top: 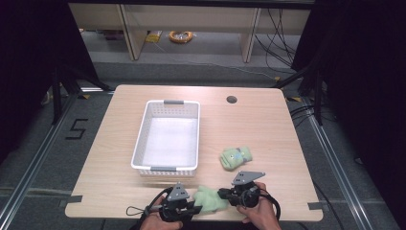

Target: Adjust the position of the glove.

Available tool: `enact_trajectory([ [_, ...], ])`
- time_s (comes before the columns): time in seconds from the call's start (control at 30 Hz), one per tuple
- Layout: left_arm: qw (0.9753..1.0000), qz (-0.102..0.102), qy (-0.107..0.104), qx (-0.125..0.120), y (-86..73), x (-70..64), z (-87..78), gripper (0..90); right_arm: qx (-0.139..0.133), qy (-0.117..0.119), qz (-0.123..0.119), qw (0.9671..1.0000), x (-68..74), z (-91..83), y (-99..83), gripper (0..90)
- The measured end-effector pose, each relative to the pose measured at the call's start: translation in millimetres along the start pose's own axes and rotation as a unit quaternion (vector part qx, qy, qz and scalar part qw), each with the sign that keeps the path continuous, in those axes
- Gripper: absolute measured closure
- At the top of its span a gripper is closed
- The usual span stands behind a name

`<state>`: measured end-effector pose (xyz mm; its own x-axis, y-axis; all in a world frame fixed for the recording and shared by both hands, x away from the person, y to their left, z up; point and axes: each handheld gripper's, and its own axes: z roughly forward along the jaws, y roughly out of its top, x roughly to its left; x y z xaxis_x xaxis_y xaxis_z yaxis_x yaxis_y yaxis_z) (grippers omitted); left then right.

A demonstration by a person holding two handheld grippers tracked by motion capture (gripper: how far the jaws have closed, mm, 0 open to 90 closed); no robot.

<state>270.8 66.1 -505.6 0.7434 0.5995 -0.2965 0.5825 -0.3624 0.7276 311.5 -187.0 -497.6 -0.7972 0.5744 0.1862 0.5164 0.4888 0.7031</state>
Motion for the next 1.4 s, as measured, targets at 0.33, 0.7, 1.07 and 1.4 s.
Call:
enact_trajectory([
  [0.33, 0.9997, 0.014, -0.012, -0.018, 24.1, -4.2, 6.9, 77.0, -0.022, -0.021, -0.010, 0.9995, -8.3, -26.7, 9.1, 84.0],
  [0.7, 0.9996, 0.025, -0.009, 0.007, 36.2, -2.8, 36.9, 76.9, -0.019, -0.041, 0.019, 0.9988, -30.4, -39.2, -1.2, 83.9],
  [1.07, 0.9995, 0.024, -0.009, 0.017, 35.8, 1.2, 44.3, 76.9, 0.005, -0.054, 0.023, 0.9983, -37.1, -36.3, -6.7, 83.7],
  [1.4, 0.9995, 0.015, -0.011, 0.025, 33.8, 2.5, 45.4, 72.9, 0.016, -0.058, 0.033, 0.9976, -42.6, -24.2, -12.3, 82.8],
])
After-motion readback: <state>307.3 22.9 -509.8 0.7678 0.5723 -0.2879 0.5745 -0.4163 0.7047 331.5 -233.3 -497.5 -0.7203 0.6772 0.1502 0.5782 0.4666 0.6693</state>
